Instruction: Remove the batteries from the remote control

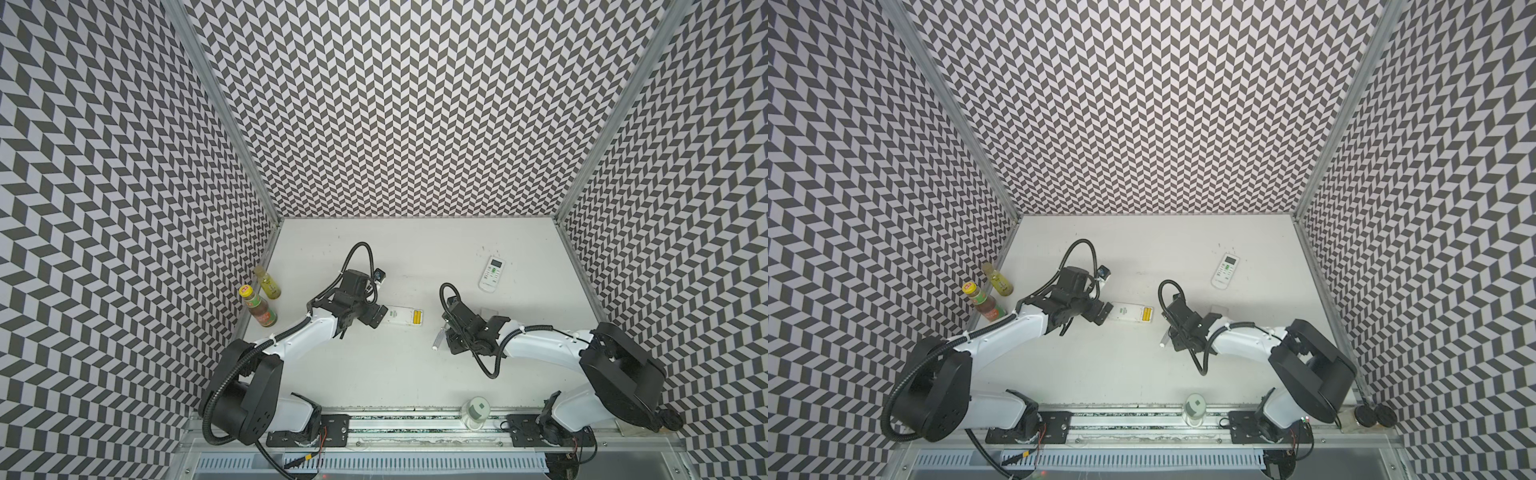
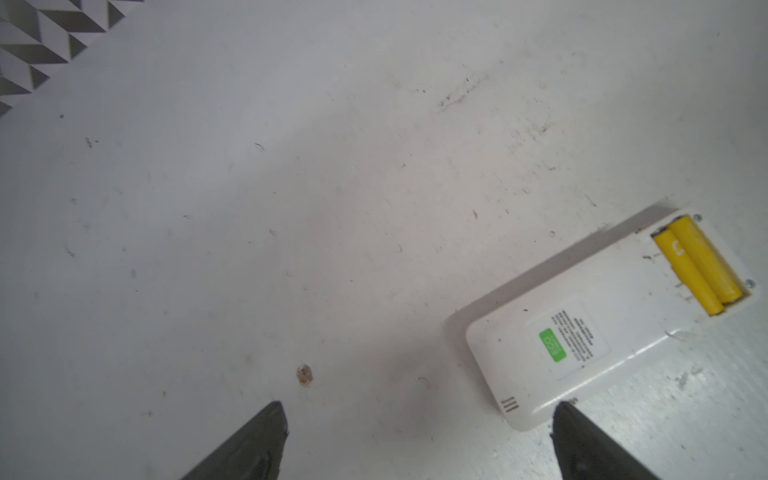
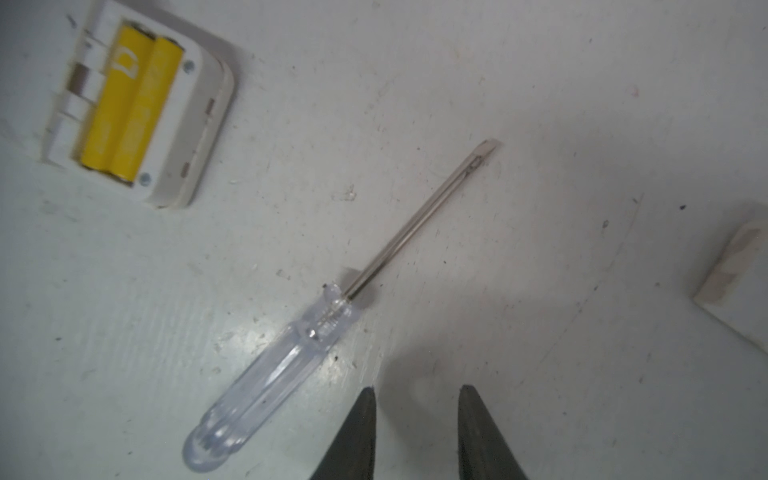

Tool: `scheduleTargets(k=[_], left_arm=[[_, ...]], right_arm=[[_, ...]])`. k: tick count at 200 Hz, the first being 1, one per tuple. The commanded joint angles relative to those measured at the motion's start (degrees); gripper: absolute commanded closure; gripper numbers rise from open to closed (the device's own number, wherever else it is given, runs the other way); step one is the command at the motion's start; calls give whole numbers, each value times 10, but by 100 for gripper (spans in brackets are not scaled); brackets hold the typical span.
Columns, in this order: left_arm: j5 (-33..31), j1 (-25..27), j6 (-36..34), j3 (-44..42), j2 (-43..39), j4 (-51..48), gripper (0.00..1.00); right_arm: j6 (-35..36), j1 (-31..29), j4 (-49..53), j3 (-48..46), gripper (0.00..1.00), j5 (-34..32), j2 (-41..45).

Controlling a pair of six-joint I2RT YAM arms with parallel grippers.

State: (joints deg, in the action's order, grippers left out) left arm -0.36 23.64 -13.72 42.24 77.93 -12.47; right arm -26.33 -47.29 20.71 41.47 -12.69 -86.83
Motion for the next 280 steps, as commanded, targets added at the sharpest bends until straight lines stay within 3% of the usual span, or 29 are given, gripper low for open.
scheduleTargets(k=[1, 76, 138, 181, 238, 280], left_arm=[[47, -19, 13, -10, -40, 6, 0], [92, -64, 39, -18, -93, 12, 0], [91, -70, 43, -12, -103, 8, 0], [98, -70, 47, -9, -105, 9, 0], [118, -70, 51, -8, -112, 8, 0], [164, -75, 49, 1, -123, -1, 0]], right_arm=[[-2, 4, 3, 6, 69, -14, -3], [-62, -33, 55, 84, 45, 4, 19], [-85, -66, 79, 128, 42, -26, -89], [-98, -69, 90, 99, 48, -39, -76], [-84, -62, 62, 53, 71, -41, -52], [-50, -49, 1, 44, 79, -18, -54]])
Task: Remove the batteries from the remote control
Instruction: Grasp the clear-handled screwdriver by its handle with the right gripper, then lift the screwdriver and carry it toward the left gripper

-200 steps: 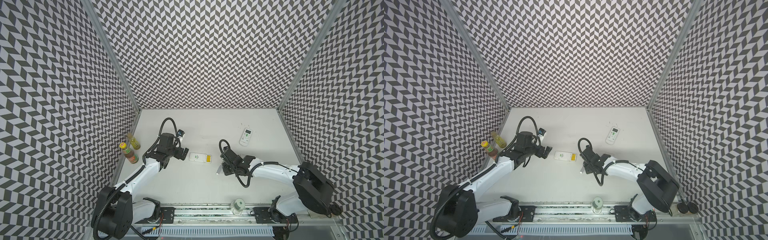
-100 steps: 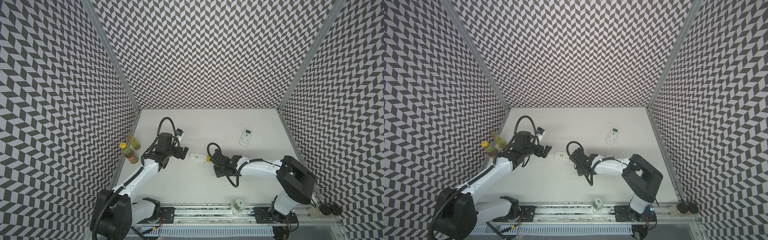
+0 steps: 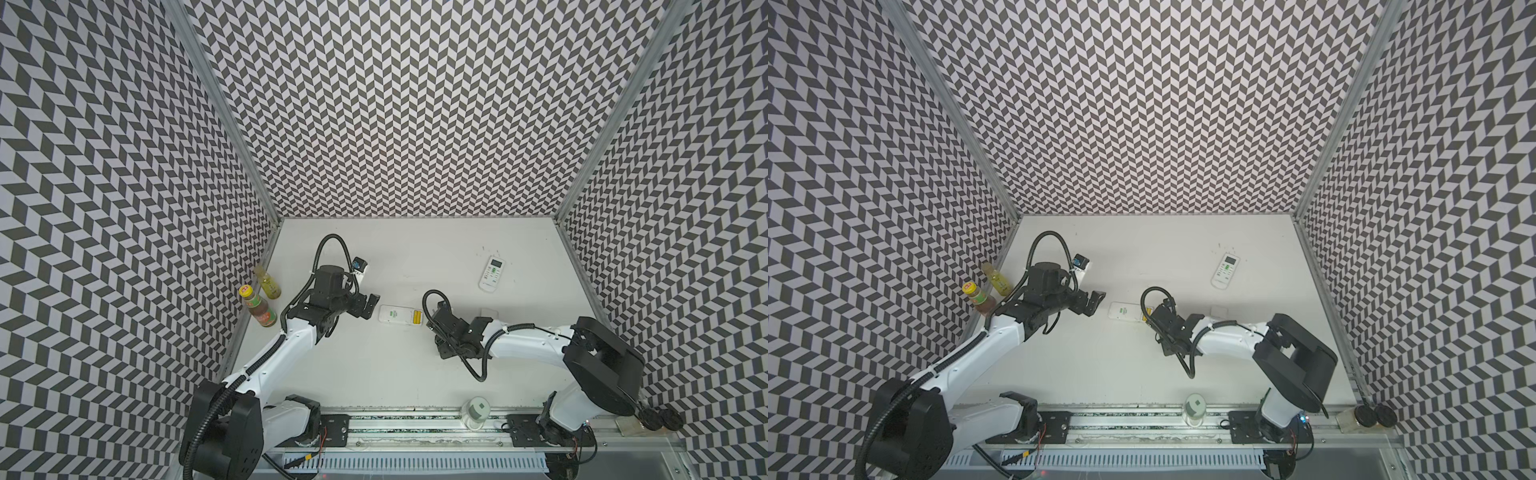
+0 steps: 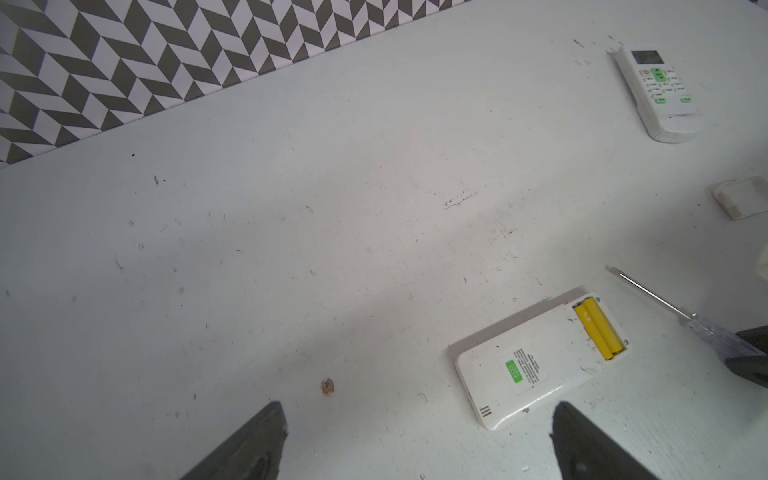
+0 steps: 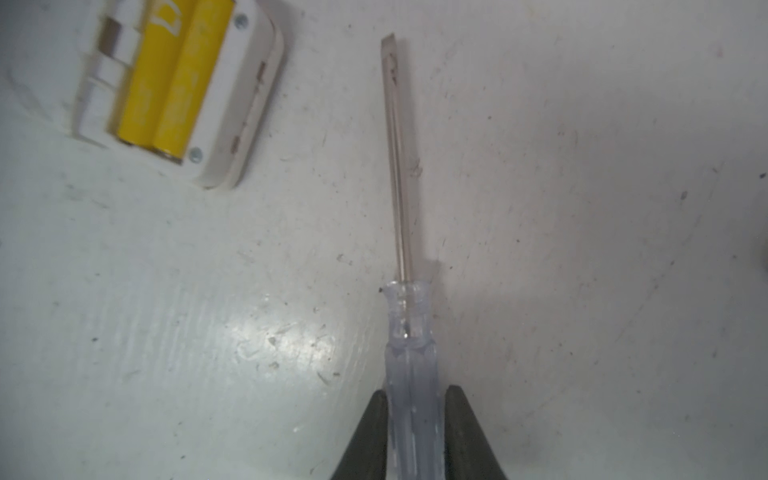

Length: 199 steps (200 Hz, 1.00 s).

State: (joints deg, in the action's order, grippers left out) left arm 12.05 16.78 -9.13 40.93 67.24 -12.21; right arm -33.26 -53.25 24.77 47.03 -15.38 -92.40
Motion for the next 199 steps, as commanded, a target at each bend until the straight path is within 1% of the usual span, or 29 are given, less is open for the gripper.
scheduleTargets(k=[1, 34, 67, 87, 121, 141, 152, 174, 199], left_arm=[[41, -6, 3, 14, -16, -4, 0], [56, -7, -3, 27, -24, -14, 0], [89, -7, -13, 41, -29, -27, 0], [106, -7, -14, 60, -24, -41, 0], [141, -7, -22, 78, -21, -54, 0], [159, -10, -26, 82, -22, -61, 0], [169, -11, -28, 85, -23, -66, 0], [192, -14, -29, 92, -25, -74, 0], [216, -14, -37, 103, -22, -87, 0]], right_arm=[[20, 11, -41, -11, 79, 9, 2], [44, 33, -57, -13, 88, 15, 10], [73, 59, -57, -15, 89, 6, 49], [103, 67, -61, -17, 89, -5, 91], [175, 75, -92, -34, 91, -27, 164], [225, 77, -109, -38, 92, -28, 199], [253, 77, -124, -42, 95, -22, 217], [308, 77, -144, -43, 96, 1, 245], [350, 76, -170, -52, 96, 20, 271]])
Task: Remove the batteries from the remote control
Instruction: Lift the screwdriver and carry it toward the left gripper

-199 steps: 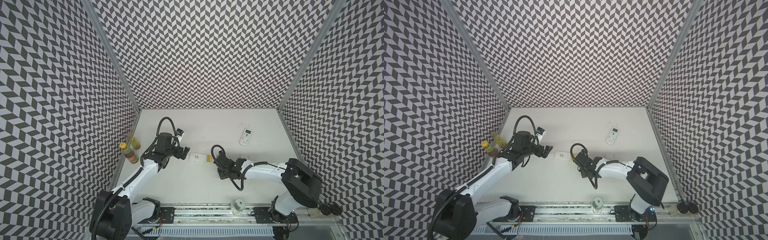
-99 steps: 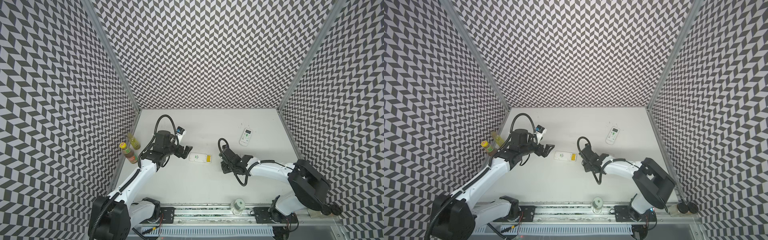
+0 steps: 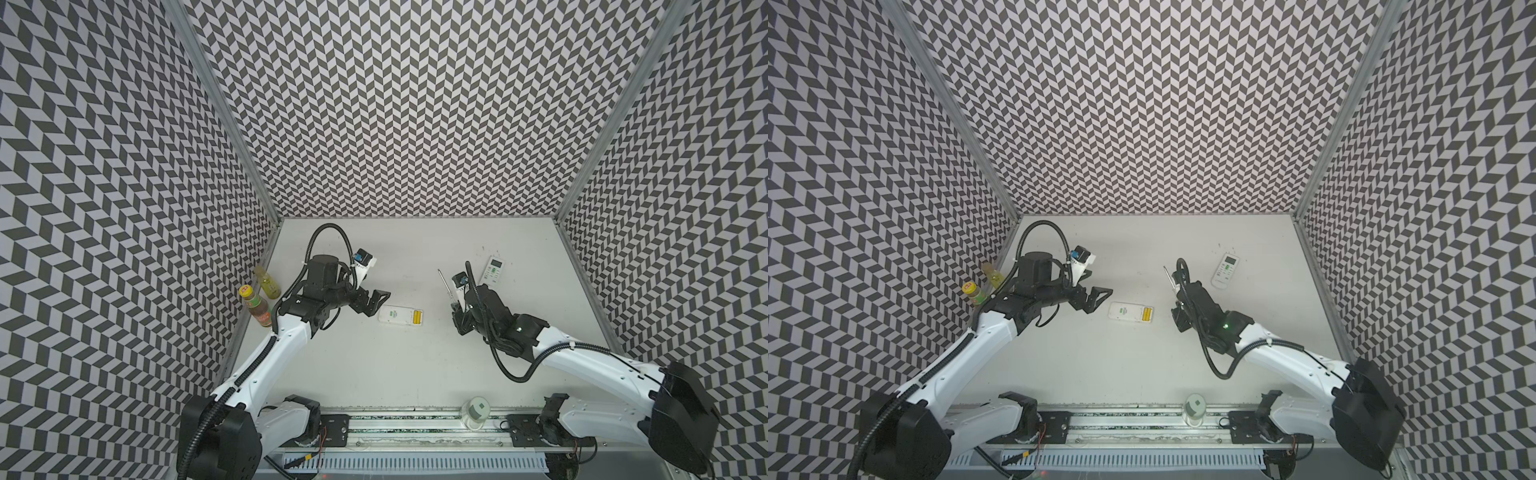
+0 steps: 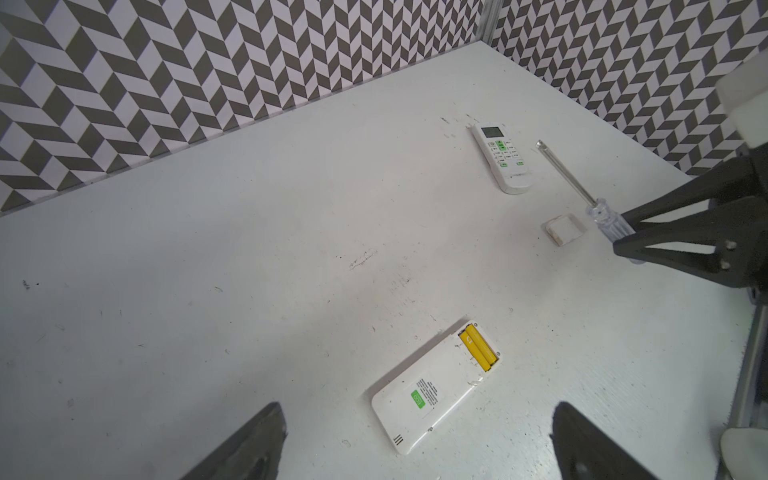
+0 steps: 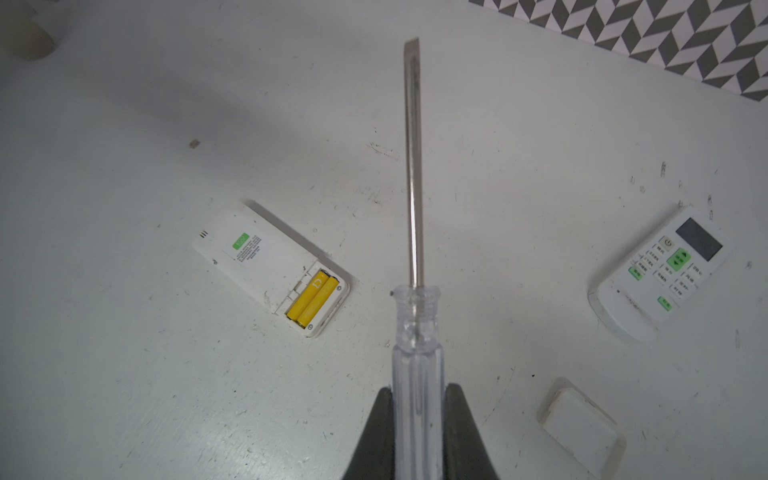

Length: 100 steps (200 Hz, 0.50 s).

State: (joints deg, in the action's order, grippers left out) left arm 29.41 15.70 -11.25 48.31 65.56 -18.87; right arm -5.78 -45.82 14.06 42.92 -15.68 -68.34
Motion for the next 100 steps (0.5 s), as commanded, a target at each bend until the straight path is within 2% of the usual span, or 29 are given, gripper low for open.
scheduleTargets(k=[1, 42, 68, 100], left_arm=[[43, -4, -16, 29, -6, -21, 0], [95, -3, -20, 31, -8, -33, 1], [183, -2, -18, 9, -11, -34, 5], [254, 3, -15, -1, -6, -38, 10]], right_arm=[[78, 2, -65, -11, 96, 25, 32], [160, -4, -127, -50, 98, 78, 70], [204, -10, -156, -71, 99, 81, 81], [238, -20, -175, -84, 99, 88, 84]])
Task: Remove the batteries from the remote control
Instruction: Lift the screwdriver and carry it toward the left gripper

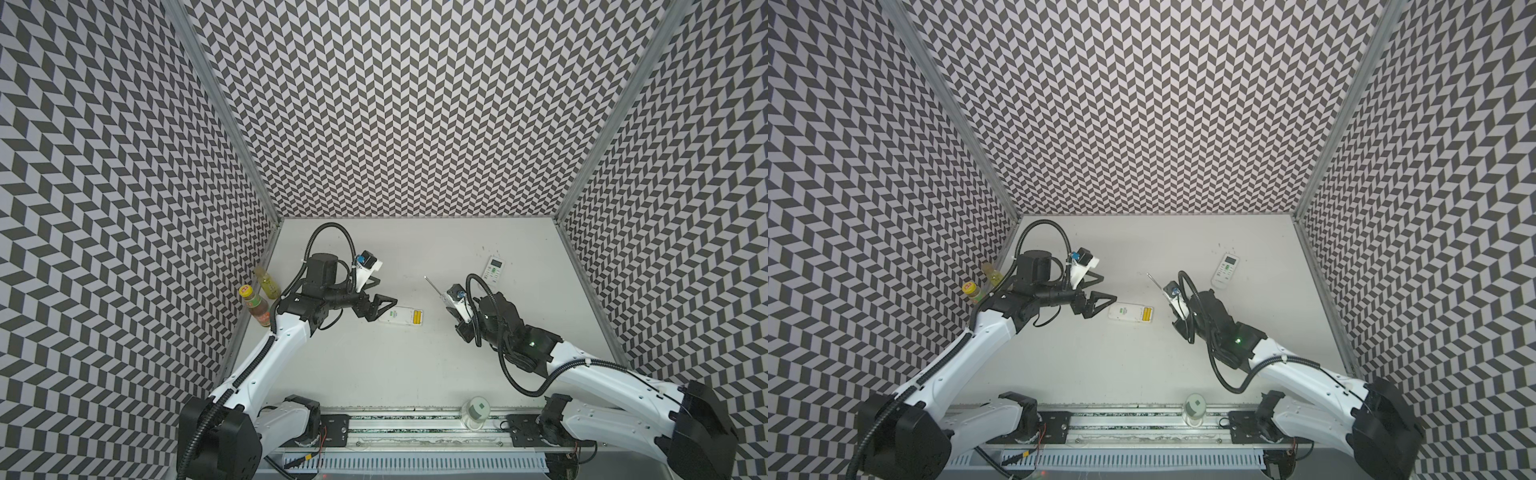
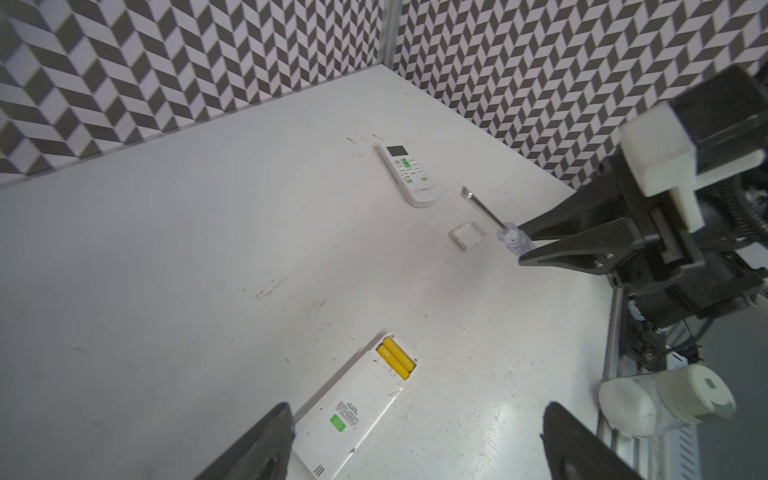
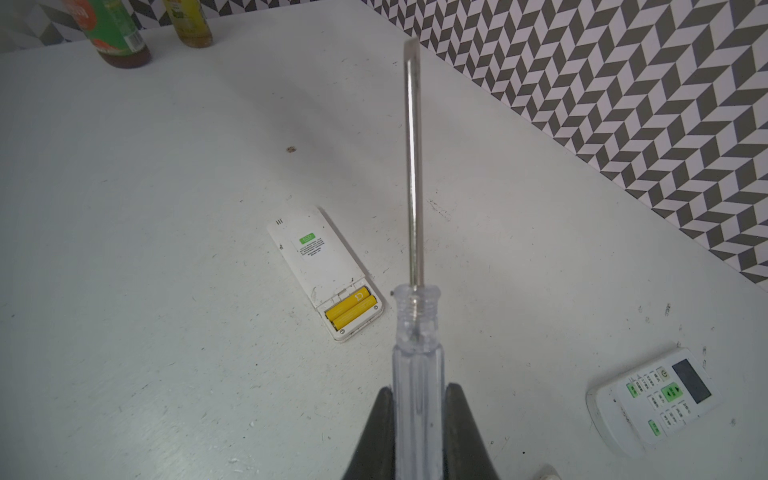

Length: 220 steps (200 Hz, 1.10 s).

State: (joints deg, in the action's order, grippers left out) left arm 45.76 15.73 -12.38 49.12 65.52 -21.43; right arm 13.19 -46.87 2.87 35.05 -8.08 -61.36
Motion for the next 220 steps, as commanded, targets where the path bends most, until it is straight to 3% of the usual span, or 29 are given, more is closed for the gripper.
scheduleTargets(k=[1, 94, 175, 199, 220], left_arm=[[92, 3, -4, -9, -6, -12, 10], [105, 36, 36, -32, 27, 15, 20], [118, 63, 51, -36, 46, 34, 36], [102, 66, 53, -36, 51, 36, 48], [93, 68, 51, -38, 51, 36, 67]], right_arm=[[49, -10, -63, -5, 99, 12, 14], [112, -69, -93, -15, 99, -9, -10], [126, -104, -113, -1, 99, 2, -66], [122, -107, -106, 11, 99, -4, -81], [123, -107, -104, 16, 99, -6, -87]])
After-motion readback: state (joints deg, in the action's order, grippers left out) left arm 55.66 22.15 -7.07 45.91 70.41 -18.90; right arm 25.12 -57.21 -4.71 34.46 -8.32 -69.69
